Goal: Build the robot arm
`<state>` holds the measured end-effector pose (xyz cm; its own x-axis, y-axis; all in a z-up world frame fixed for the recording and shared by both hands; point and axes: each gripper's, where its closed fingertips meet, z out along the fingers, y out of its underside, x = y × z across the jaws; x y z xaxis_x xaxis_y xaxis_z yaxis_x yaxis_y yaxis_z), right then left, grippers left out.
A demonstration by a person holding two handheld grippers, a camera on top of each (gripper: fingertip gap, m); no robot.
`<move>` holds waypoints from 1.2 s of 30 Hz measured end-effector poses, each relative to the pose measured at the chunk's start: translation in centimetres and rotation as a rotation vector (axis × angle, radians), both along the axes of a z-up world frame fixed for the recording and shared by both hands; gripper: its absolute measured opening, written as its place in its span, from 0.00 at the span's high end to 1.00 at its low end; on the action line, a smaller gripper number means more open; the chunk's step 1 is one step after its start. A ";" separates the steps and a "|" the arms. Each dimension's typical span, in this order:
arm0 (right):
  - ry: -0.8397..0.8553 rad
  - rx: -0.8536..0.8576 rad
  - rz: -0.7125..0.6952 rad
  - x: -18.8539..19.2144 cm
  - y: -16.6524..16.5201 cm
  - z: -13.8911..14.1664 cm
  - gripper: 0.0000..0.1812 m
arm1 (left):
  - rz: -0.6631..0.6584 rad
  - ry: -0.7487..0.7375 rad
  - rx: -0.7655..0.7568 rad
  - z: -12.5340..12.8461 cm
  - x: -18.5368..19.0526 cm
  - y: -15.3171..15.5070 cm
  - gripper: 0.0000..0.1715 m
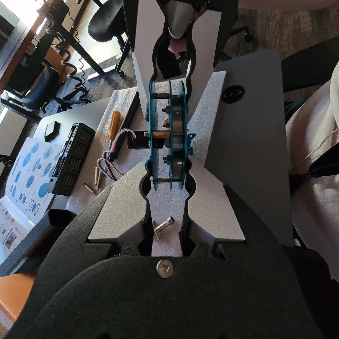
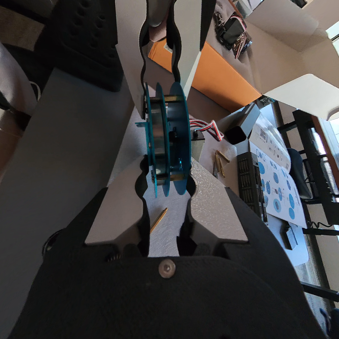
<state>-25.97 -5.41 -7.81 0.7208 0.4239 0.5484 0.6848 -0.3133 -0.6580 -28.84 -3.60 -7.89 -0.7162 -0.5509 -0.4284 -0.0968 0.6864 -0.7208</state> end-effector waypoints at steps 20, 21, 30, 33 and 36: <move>-0.521 0.206 -0.046 4.7 5.9 -2.6 0.80 | 0.180 -0.351 0.695 -3.5 5.2 7.2 0.80; -0.528 0.186 -0.043 4.5 5.8 -2.9 0.80 | 0.194 -0.349 0.680 -3.4 5.1 7.3 0.77; -0.555 0.065 -0.049 3.6 4.4 -4.1 0.75 | 0.282 -0.156 0.328 -2.5 2.3 7.6 0.60; -0.439 -0.021 -0.058 3.5 3.0 -4.1 0.69 | 0.334 -0.104 0.135 -0.4 1.5 7.8 0.65; -0.045 -0.055 -0.059 2.3 2.1 -2.3 0.71 | 0.389 -0.011 -0.126 1.8 1.1 8.1 0.73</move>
<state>-23.68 -3.32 -10.07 0.7203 0.4116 0.5583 0.6928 -0.3884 -0.6075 -27.72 4.54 -6.05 -0.4399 -0.8285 -0.3464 -0.3234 0.5061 -0.7996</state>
